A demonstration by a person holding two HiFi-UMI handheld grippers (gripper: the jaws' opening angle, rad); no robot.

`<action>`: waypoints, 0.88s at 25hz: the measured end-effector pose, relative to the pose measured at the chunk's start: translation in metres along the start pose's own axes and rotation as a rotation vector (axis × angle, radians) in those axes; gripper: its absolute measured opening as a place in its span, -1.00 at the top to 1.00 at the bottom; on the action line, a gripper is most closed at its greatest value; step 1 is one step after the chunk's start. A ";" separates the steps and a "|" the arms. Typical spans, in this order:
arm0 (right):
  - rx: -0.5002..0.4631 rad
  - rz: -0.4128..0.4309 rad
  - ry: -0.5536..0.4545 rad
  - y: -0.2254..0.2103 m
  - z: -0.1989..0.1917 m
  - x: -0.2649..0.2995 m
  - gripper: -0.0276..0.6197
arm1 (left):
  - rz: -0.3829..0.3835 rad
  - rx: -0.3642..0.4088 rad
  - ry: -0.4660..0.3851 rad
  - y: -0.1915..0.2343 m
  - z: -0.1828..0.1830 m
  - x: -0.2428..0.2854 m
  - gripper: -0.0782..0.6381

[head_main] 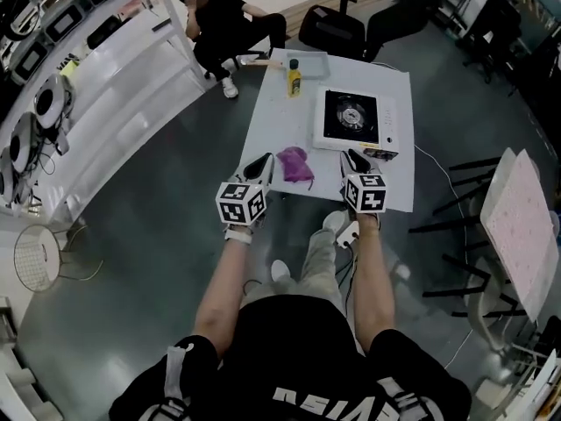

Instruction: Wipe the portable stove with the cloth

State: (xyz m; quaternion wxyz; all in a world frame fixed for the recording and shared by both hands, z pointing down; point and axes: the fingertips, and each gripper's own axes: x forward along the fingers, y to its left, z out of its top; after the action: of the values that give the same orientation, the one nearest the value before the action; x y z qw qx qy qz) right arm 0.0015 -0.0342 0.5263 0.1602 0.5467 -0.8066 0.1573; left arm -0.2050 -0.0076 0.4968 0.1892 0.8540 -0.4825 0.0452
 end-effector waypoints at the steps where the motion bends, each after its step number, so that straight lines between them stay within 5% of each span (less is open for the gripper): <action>1: 0.009 -0.016 -0.012 -0.006 0.001 -0.012 0.72 | -0.007 0.002 -0.003 -0.006 0.002 -0.001 0.76; 10: 0.086 -0.119 -0.095 -0.046 -0.010 -0.097 0.88 | -0.094 0.039 -0.020 -0.067 0.018 0.003 0.76; 22: 0.100 -0.109 -0.133 -0.038 -0.013 -0.128 0.88 | -0.136 0.050 -0.021 -0.103 0.020 -0.002 0.76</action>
State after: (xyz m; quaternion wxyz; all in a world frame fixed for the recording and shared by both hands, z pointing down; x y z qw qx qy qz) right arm 0.0831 0.0644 0.4854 0.0872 0.6062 -0.7759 0.1517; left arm -0.1218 0.0344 0.4493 0.1651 0.8898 -0.4241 0.0353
